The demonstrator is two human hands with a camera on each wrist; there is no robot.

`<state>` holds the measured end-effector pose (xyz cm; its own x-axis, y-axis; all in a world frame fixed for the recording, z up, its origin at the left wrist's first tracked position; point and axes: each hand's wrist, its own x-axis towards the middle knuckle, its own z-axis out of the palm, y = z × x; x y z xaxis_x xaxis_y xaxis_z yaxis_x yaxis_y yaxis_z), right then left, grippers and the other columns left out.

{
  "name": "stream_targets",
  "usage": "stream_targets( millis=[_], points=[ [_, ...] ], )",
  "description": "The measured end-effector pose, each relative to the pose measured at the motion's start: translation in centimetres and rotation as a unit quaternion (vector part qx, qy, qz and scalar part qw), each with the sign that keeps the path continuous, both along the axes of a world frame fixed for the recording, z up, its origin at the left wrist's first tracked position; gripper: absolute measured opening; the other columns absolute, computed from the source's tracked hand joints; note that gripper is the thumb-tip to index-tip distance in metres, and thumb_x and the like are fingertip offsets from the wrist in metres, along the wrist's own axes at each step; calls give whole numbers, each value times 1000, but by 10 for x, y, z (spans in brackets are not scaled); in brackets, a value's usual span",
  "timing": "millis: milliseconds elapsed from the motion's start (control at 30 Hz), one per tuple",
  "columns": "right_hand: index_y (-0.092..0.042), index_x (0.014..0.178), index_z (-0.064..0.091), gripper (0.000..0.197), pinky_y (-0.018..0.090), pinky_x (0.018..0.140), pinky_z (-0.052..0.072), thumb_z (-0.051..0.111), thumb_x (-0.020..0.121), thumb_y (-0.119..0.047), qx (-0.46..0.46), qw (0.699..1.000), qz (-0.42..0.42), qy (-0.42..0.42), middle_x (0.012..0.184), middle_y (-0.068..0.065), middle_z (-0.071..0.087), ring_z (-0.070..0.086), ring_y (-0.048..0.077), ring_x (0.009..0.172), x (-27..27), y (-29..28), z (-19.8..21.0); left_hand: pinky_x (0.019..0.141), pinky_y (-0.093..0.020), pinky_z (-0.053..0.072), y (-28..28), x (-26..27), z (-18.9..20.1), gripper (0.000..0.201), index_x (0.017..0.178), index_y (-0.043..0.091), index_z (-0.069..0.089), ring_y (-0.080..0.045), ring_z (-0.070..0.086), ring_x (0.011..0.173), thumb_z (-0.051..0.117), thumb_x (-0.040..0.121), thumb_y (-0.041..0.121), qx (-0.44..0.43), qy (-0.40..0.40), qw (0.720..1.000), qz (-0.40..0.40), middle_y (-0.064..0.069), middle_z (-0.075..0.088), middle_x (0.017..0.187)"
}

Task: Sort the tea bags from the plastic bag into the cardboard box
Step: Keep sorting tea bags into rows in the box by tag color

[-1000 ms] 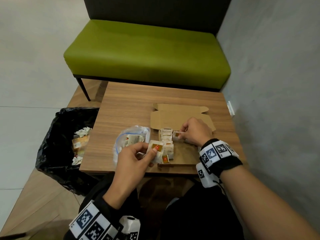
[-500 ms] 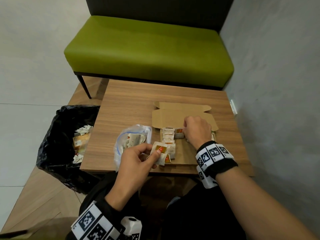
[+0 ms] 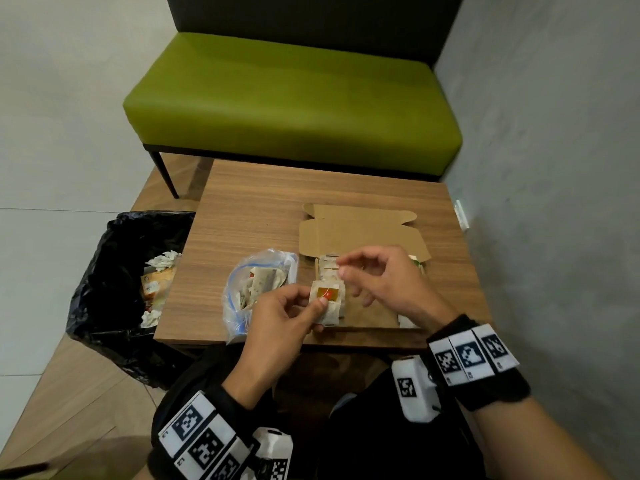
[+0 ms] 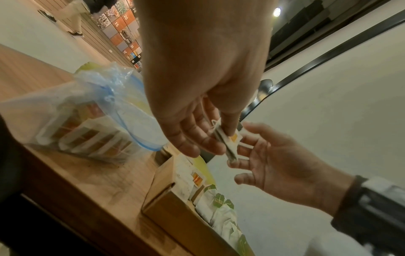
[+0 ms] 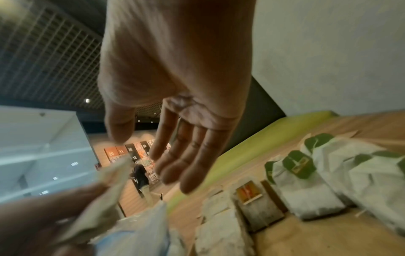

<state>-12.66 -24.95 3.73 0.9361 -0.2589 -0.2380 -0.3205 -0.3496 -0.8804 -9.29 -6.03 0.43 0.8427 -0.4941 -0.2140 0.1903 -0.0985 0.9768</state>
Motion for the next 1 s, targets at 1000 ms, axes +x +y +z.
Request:
stream_targets(
  millis=[1000],
  points=[
    [-32, 111, 72, 21, 34, 86, 51, 68, 91, -37, -348, 921, 132, 114, 111, -8, 72, 62, 16, 106, 11, 10, -52, 88, -27, 52, -4, -1, -33, 42, 131, 28, 59, -8, 61, 97, 66, 89, 32, 322, -201, 903, -201, 9, 65, 107]
  ],
)
